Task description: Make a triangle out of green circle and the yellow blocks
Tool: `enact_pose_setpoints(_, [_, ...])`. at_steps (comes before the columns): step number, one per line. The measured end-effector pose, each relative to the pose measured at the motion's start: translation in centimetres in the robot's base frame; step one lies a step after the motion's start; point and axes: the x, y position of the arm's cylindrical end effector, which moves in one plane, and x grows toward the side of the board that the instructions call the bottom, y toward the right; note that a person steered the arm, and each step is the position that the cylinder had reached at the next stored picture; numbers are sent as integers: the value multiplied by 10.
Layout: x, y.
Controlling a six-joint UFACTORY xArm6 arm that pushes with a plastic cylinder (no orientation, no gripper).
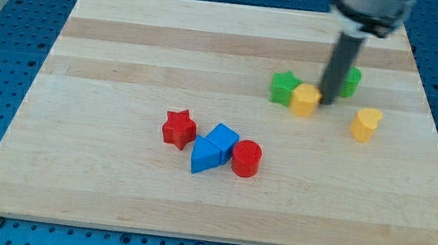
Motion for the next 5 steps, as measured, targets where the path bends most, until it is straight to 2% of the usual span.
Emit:
enact_pose_setpoints(1, [3,-73])
enact_pose_setpoints(2, [-20,-74])
enact_pose_setpoints(3, [-31,-108])
enact_pose_setpoints(4, [-31,-69])
enact_pose_setpoints(5, [-8,-38])
